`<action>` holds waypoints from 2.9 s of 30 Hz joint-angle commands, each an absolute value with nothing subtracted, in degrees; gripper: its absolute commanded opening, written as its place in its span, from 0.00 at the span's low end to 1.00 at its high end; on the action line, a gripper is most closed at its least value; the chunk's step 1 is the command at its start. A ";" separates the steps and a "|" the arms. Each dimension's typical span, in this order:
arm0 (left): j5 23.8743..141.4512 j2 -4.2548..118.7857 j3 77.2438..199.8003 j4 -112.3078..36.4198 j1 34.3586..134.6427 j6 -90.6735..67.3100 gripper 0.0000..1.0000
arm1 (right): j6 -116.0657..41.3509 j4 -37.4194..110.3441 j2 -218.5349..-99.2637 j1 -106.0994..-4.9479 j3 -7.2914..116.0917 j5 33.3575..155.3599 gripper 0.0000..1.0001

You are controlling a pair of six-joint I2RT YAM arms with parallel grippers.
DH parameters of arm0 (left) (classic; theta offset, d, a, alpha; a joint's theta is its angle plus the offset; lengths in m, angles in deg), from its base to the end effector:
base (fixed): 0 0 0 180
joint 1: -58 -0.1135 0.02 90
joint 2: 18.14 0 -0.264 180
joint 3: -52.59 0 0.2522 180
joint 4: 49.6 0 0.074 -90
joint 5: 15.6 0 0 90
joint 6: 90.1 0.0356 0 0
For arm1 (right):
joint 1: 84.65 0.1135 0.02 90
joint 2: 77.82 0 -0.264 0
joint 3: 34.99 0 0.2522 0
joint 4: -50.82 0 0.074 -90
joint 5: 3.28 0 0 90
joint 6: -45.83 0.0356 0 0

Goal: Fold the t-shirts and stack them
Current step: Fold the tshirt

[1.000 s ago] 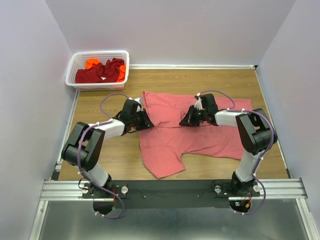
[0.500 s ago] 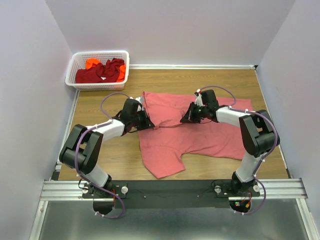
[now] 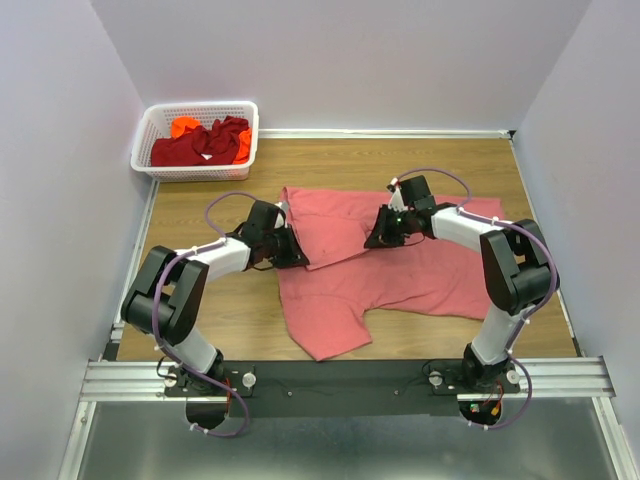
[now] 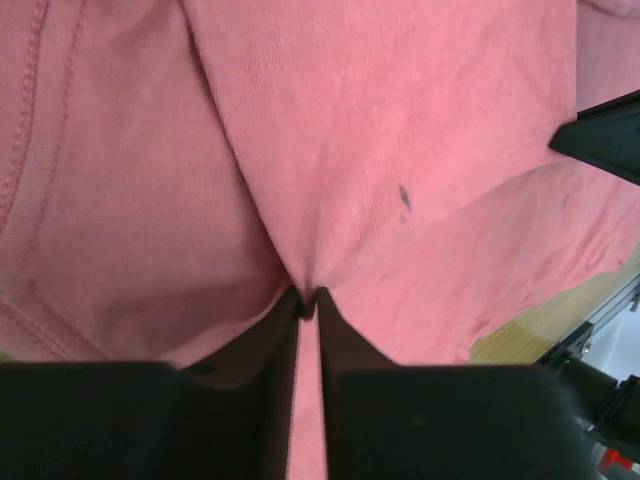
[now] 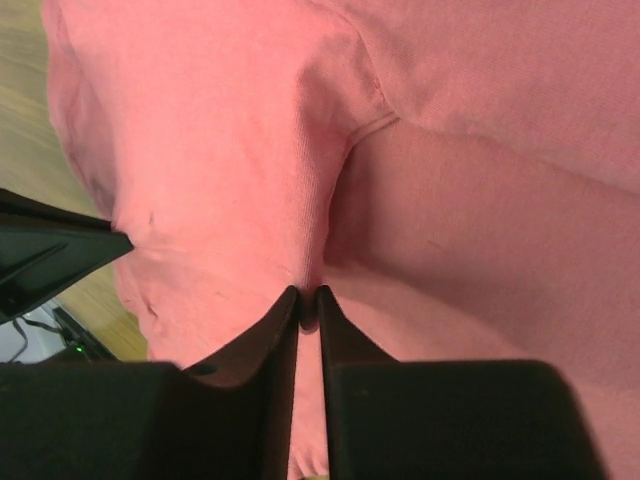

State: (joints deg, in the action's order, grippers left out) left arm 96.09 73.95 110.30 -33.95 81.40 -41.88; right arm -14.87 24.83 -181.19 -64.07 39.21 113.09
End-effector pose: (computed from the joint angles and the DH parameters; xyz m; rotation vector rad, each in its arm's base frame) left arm 0.2761 -0.1338 0.1528 -0.2362 2.5930 -0.9281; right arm 0.3331 0.1420 0.1605 0.0072 2.6429 0.9087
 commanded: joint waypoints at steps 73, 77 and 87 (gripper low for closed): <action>87.50 79.68 115.04 -26.79 82.96 -29.11 0.00 | 7.24 60.00 -181.36 -62.85 25.70 122.23 0.68; 87.67 79.59 115.13 -26.79 82.96 -29.02 0.00 | 7.77 60.61 -180.13 -62.85 26.75 121.35 0.65; 87.85 79.86 115.31 -26.61 82.96 -28.93 0.00 | 9.27 62.46 -181.79 -62.85 30.18 121.87 0.64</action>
State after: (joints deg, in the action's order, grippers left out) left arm 90.81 80.01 116.90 -30.34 83.45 -30.78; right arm 8.34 59.84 -181.61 -63.00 27.43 122.97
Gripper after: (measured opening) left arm 0.005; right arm 0.648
